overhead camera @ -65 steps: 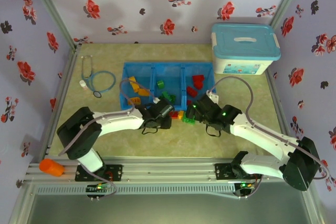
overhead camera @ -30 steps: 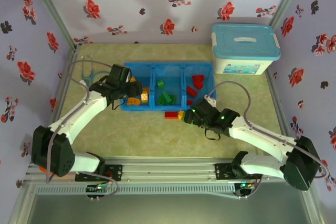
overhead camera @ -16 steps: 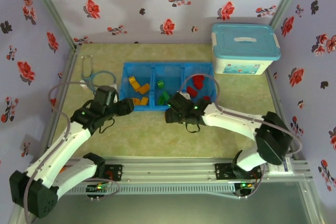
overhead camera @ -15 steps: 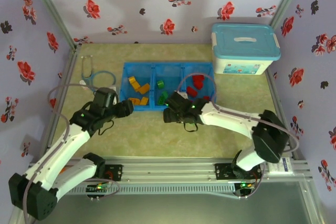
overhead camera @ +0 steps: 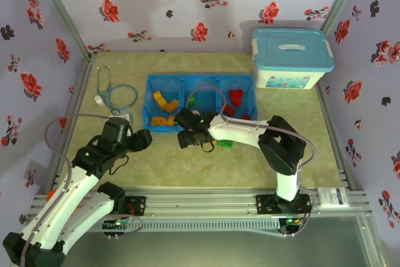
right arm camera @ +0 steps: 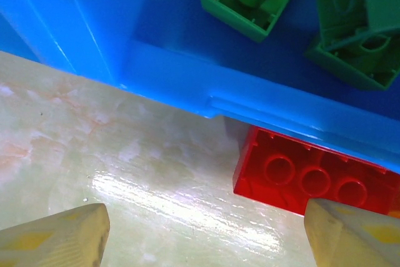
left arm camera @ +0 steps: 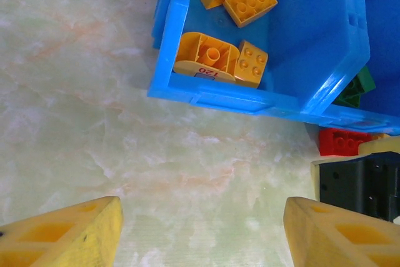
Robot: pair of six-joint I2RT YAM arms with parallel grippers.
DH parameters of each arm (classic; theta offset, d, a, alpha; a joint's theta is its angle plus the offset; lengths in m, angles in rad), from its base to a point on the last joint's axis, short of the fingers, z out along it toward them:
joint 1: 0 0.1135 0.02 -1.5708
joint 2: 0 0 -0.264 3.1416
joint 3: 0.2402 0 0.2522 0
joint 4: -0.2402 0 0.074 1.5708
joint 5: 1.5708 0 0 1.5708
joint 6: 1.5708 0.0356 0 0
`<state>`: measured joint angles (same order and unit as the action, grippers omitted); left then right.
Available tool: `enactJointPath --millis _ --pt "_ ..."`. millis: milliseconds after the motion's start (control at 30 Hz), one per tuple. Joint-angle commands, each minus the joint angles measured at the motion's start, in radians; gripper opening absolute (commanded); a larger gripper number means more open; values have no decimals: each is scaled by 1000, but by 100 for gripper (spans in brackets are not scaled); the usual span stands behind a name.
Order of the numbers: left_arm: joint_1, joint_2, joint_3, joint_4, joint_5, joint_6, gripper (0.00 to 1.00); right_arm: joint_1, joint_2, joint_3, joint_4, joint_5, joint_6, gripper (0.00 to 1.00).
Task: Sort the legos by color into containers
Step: Move the lego to the bottom-center of the table, then pick up the lego from the bottom-center of the table.
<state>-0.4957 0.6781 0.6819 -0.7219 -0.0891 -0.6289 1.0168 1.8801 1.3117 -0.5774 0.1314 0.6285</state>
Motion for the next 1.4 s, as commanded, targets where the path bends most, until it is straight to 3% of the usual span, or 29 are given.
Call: enactJointPath --millis 0,300,567,767,900,1000,1100,1367 --pt "-6 -15 -10 -22 -18 -14 68 8 41 40 -56 34 -42 82" --pt "-6 -12 -9 -21 -17 -13 67 21 64 -3 -24 -18 -21 80" --pt "-6 -11 -6 -10 -14 -15 67 128 -10 -52 12 -87 22 78" --pt "-7 -11 -7 -7 -8 -16 66 152 -100 -51 -22 -1 37 81" --pt "-9 -12 -7 -5 1 -21 67 144 -106 -3 -137 137 71 92" --pt "-10 -12 -8 -8 2 -19 67 129 -67 38 -232 171 137 96" --pt "-11 -11 -13 -4 4 -22 67 118 -19 57 -291 175 233 93" --pt "-12 -5 -21 6 7 -20 67 117 45 29 -184 106 298 91"
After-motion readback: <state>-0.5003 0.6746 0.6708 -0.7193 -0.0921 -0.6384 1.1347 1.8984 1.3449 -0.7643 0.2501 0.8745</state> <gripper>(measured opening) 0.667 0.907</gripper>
